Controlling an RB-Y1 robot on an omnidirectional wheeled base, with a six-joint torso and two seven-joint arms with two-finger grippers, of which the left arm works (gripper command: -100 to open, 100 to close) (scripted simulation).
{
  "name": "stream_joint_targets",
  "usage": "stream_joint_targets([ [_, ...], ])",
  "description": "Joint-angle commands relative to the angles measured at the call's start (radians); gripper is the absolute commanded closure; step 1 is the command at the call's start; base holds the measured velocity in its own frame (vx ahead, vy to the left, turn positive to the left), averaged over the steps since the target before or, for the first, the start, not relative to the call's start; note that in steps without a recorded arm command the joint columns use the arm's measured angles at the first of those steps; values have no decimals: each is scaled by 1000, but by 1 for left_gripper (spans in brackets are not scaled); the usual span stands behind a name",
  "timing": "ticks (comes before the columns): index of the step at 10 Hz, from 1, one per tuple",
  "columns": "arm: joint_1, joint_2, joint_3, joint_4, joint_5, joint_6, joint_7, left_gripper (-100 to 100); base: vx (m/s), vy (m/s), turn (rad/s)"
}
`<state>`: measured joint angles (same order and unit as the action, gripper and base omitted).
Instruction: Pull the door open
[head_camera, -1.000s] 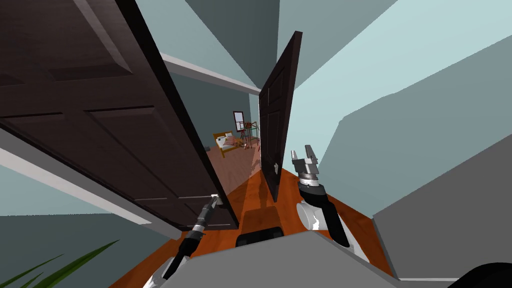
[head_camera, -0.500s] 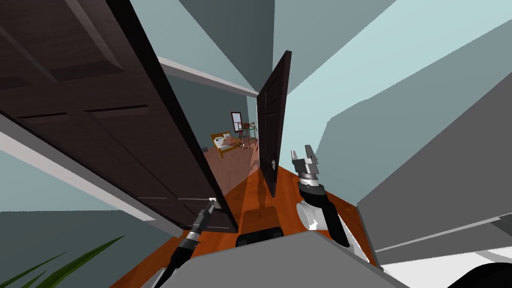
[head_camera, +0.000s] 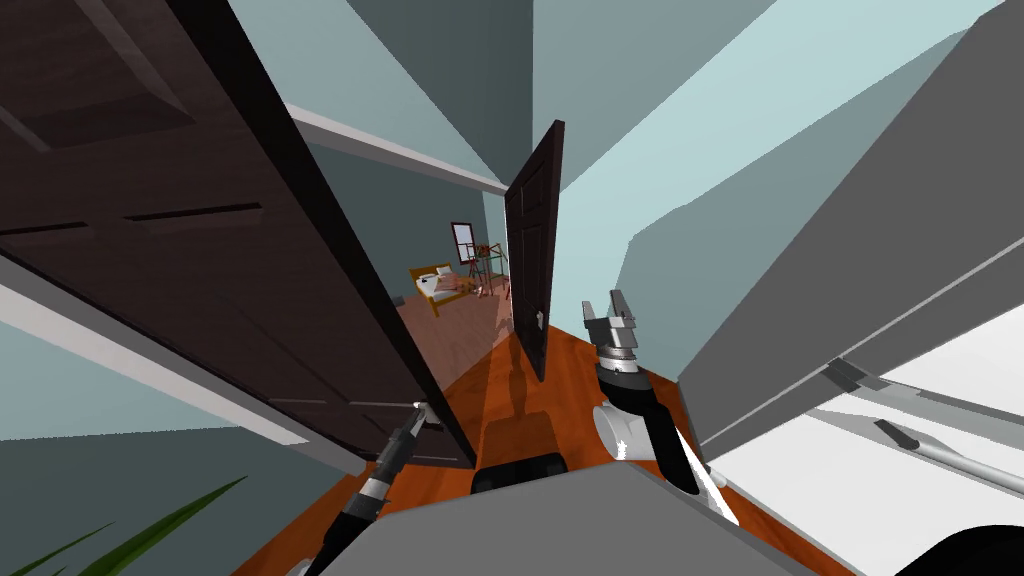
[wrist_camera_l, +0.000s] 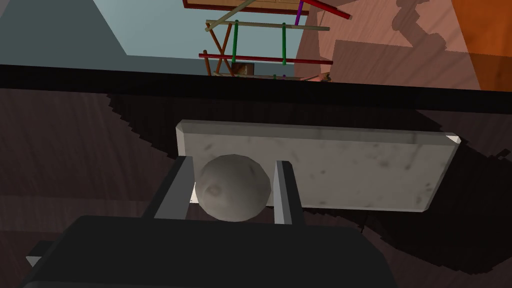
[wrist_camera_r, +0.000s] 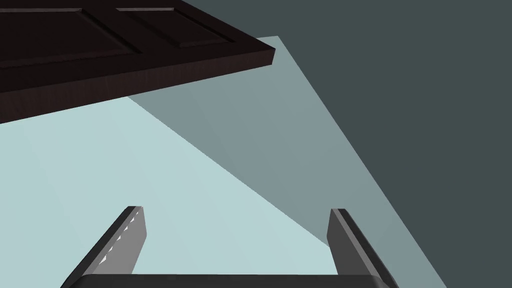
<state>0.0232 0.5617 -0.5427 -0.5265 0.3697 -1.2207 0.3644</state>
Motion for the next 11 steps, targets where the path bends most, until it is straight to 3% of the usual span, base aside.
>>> stream_joint_targets([
  [1, -4, 0, -7, 29, 1, -23, 7, 100, -135, 68, -40],
  [3, 8, 15, -26, 38, 6, -58, 16, 100, -154, 56, -98],
  [5, 8, 15, -26, 38, 6, -58, 16, 100, -76, 34, -21],
  [6, 16, 23, -38, 43, 8, -79, 21, 100, -85, 37, -104],
  [9, 19, 21, -41, 31, 6, -70, 18, 100, -54, 25, -27],
  [11, 6, 10, -78, 79, 27, -104, 28, 100, -56, 26, -39],
])
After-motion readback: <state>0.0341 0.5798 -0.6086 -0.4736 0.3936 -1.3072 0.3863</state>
